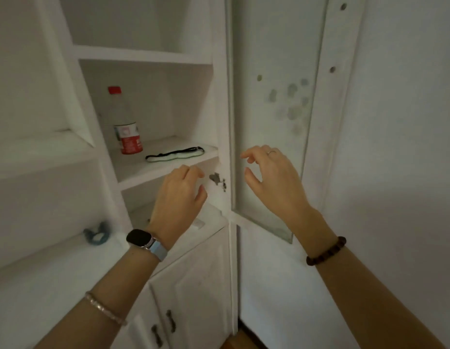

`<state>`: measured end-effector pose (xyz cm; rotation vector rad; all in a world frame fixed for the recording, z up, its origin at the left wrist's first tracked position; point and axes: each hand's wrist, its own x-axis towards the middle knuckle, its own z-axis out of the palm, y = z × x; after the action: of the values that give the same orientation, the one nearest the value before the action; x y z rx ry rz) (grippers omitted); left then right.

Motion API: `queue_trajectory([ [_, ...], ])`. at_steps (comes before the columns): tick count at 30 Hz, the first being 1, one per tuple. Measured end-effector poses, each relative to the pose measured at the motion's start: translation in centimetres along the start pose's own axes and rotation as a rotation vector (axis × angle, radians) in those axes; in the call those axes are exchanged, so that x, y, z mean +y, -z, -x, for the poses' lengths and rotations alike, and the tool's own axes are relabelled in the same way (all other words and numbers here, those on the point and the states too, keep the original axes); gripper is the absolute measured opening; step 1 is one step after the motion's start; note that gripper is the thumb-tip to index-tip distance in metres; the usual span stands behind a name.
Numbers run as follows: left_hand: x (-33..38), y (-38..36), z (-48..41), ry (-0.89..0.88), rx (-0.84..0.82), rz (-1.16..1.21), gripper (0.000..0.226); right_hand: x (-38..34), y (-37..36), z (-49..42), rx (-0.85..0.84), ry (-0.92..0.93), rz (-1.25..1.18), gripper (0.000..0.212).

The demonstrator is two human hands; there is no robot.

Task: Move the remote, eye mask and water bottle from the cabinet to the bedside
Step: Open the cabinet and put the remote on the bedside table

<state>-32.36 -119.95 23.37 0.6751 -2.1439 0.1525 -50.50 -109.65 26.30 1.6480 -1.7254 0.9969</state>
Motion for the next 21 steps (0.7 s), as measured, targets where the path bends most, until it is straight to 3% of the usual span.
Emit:
queue_trajectory([
  [10, -7.7, 0.8, 10.7, 0.227, -0.156, -0.180, 0.014, -3.9, -9.9, 4.9, -0.240, 0.008, -0.113, 0.020],
  [21, -10.2, -6.0, 13.7, 0.400, -0.261, -0.193, 0.018, -0.3, -18.3, 6.5, -0.502, -0.030, -0.201, 0.020],
])
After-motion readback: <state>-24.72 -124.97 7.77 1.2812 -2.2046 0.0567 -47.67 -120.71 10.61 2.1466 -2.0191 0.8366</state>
